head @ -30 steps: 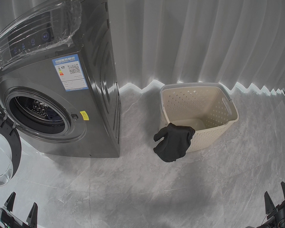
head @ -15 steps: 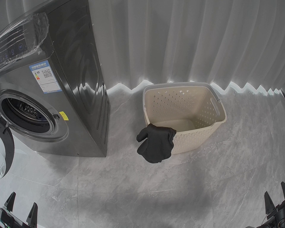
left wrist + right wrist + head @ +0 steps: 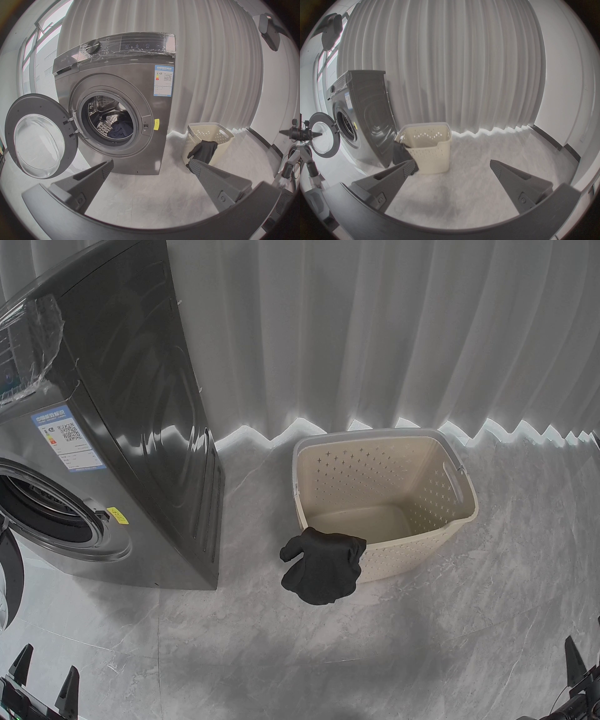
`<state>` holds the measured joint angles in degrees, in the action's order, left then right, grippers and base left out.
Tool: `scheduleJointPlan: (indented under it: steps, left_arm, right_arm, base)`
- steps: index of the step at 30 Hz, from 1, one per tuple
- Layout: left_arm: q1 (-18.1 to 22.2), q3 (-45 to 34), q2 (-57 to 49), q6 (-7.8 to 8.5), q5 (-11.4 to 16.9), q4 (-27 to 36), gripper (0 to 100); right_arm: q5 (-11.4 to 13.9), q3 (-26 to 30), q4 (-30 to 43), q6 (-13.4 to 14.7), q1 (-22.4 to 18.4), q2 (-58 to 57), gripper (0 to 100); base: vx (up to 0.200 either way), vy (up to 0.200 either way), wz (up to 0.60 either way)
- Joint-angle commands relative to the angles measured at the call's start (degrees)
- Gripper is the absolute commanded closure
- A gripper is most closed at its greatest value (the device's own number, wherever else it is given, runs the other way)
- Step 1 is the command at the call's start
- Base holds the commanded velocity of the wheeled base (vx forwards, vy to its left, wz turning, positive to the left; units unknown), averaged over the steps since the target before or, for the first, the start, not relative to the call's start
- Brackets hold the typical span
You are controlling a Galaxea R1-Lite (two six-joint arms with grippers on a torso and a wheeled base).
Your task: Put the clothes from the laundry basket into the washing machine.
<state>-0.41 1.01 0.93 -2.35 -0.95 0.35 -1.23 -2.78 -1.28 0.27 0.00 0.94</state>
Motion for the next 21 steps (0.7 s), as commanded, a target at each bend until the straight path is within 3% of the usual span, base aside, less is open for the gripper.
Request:
scheduleJointPlan:
  steps: [1, 2, 3, 6, 11, 14, 17, 21]
  left_arm:
    - [-0.02, -1.01, -0.93, 0.16, -0.02, 0.0, 0]
    - [-0.02, -1.01, -0.93, 0.16, -0.02, 0.0, 0]
    - [-0.02, -1.01, -0.93, 0.16, -0.02, 0.0, 0]
    - [-0.02, -1.01, -0.93, 0.24, -0.02, 0.0, 0]
    - [-0.02, -1.01, -0.93, 0.16, -0.02, 0.0, 0]
    - [-0.02, -1.01, -0.93, 0.24, 0.07, 0.0, 0]
    - [-0.02, -1.01, -0.93, 0.24, 0.07, 0.0, 0]
    - [-0.02, -1.01, -0.93, 0.16, 0.07, 0.0, 0]
  right_arm:
    - [3.08, -8.29, 1.98, 0.35, 2.29, 8.38, 0]
    - [3.08, -8.29, 1.98, 0.35, 2.29, 8.38, 0]
    - [6.86, -6.1, 2.07, 3.07, 4.92, 16.29, 0]
    - [10.02, -5.13, -1.8, 8.17, 8.09, 29.82, 0]
    - [10.2, -5.04, -13.66, 8.7, 14.06, 46.87, 0]
    - [8.88, -5.31, -21.4, 9.22, 19.95, 55.84, 0]
    - [4.22, -6.19, -27.46, 9.75, 24.35, 64.19, 0]
    - [-1.58, -7.86, -35.37, 16.52, 31.99, 72.89, 0]
  base:
    - [0.0, 0.0, 0.0]
    - [0.0, 0.0, 0.0]
    - [0.0, 0.0, 0.0]
    - [0.0, 0.0, 0.0]
    - [0.0, 0.0, 0.0]
    - [0.0, 0.0, 0.0]
    - [0.0, 0.0, 0.0]
    - [0.0, 0.0, 0.0]
